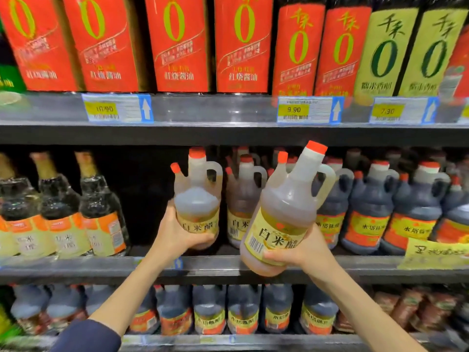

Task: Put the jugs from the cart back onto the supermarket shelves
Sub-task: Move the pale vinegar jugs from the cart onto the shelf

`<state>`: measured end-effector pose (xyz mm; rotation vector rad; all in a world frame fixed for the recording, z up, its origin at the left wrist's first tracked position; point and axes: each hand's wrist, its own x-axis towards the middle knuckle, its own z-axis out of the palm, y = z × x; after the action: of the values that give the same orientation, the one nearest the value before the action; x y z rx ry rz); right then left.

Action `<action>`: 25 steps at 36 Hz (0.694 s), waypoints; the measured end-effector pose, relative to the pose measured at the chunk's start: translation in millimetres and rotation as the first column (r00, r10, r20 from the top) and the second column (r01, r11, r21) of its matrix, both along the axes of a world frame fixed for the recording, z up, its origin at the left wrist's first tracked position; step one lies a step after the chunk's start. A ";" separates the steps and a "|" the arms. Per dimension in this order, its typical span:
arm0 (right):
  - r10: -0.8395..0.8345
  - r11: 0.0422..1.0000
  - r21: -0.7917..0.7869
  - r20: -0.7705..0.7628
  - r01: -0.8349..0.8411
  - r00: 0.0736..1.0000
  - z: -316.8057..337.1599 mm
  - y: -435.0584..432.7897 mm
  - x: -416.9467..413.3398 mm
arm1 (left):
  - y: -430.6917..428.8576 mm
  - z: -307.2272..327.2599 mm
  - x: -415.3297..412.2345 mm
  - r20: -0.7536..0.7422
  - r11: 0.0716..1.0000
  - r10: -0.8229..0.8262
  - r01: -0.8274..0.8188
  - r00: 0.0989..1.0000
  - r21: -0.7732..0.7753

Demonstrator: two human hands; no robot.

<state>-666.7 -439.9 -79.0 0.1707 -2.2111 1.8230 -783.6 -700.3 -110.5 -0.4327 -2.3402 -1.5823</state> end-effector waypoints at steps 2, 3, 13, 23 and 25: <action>-0.006 1.000 0.018 0.000 0.006 1.000 -2.2 -0.4 -4.0 | -1.4 -3.9 -10.9 0.055 1.000 -0.011 0.013 0.998 -0.023; -0.007 1.000 0.024 0.000 0.007 1.000 -3.1 -0.8 -5.4 | -1.9 -5.4 -15.4 0.078 0.999 -0.018 0.021 0.997 -0.042; 0.000 0.996 0.091 -0.010 0.001 1.000 -3.1 -6.6 -10.5 | 11.2 -4.7 -53.0 0.161 0.982 -0.178 0.185 0.971 -0.031; -0.007 0.990 0.142 -0.026 0.011 1.000 -6.6 -14.1 -14.7 | 19.7 -5.8 -88.2 0.163 0.981 -0.191 0.193 0.968 0.007; -0.014 0.988 0.153 -0.014 0.016 1.000 -7.8 -15.3 -16.0 | 20.0 -7.2 -95.0 0.179 0.980 -0.197 0.195 0.964 0.031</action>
<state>-682.7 -455.2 -86.8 0.1953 -2.3366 1.6398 -878.5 -680.3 -117.7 -0.5544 -2.4850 -1.7950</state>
